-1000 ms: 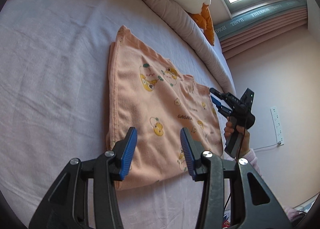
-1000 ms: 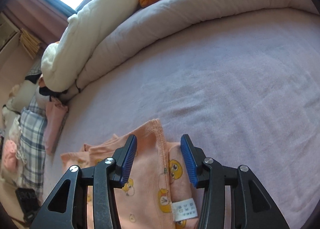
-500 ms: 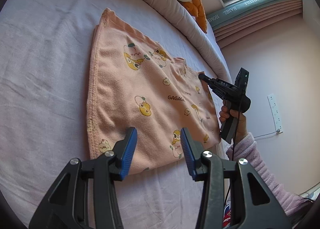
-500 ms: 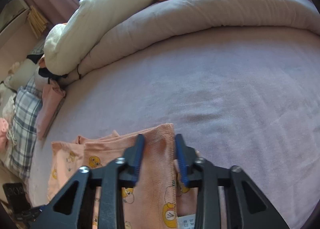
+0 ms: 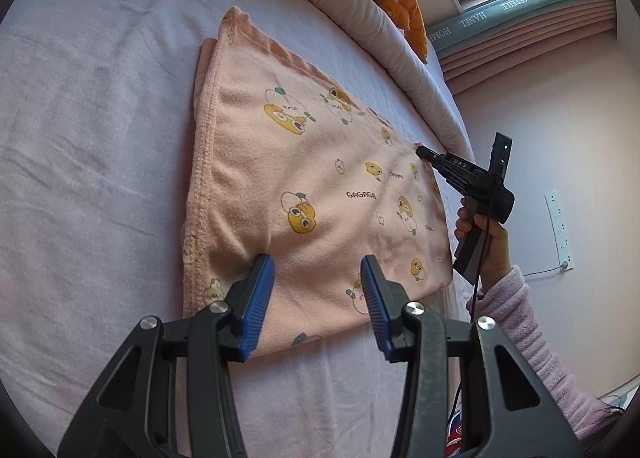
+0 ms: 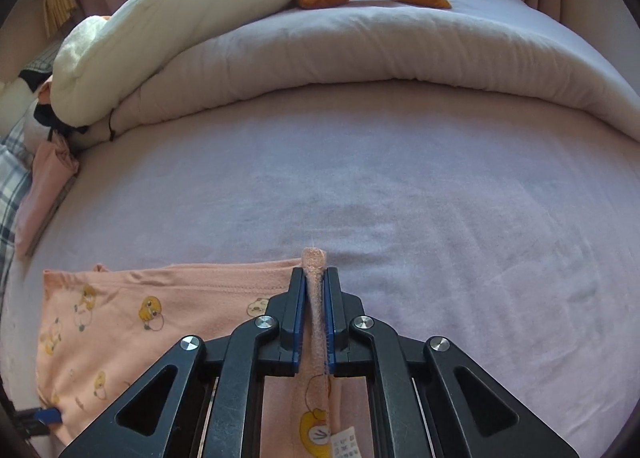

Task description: Fold small clothes

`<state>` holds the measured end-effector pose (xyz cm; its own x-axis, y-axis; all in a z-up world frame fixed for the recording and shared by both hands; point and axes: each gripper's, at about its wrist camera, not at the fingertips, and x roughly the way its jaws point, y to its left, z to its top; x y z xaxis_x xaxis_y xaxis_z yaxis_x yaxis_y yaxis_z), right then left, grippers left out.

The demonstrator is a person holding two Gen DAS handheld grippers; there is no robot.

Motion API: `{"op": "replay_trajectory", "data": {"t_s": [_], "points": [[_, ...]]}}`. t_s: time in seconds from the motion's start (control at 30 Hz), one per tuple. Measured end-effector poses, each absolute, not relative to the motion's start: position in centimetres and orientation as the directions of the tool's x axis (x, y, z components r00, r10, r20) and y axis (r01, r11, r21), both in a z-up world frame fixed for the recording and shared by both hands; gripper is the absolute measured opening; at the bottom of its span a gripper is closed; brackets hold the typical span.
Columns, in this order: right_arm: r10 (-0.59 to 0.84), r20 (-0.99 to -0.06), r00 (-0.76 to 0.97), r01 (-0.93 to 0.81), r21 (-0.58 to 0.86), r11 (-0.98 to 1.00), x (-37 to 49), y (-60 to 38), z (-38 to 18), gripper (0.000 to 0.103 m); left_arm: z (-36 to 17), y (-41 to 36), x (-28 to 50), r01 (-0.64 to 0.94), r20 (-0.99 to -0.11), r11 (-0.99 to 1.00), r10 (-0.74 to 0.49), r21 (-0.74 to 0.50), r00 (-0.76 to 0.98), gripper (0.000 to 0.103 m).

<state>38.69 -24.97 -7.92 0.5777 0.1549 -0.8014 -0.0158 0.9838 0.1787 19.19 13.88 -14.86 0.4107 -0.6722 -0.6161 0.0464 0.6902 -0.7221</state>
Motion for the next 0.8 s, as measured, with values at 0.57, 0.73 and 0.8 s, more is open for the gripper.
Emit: {"op": "replay_trajectory", "data": {"t_s": [0.57,0.73,0.8], "points": [[0.22,-0.817,0.533,-0.298,0.062,0.953,23.3,-22.7,-9.8,0.007,-17.0,14.5,19.9,0.04,-0.614,0.692,-0.663,-0.72,0.428,0.036],[0.203,-0.835,0.511,-0.251,0.081,0.965,21.0,-24.4,-10.3,0.007,-17.2,16.5,17.7,0.003,-0.603,0.673,-0.665,-0.74,0.441,0.031],[0.201,-0.839,0.505,-0.23,0.093,0.969,20.5,-24.5,-9.8,0.007,-16.6,16.9,16.6,-0.003,-0.605,0.676,-0.658,-0.737,0.448,0.032]]}}
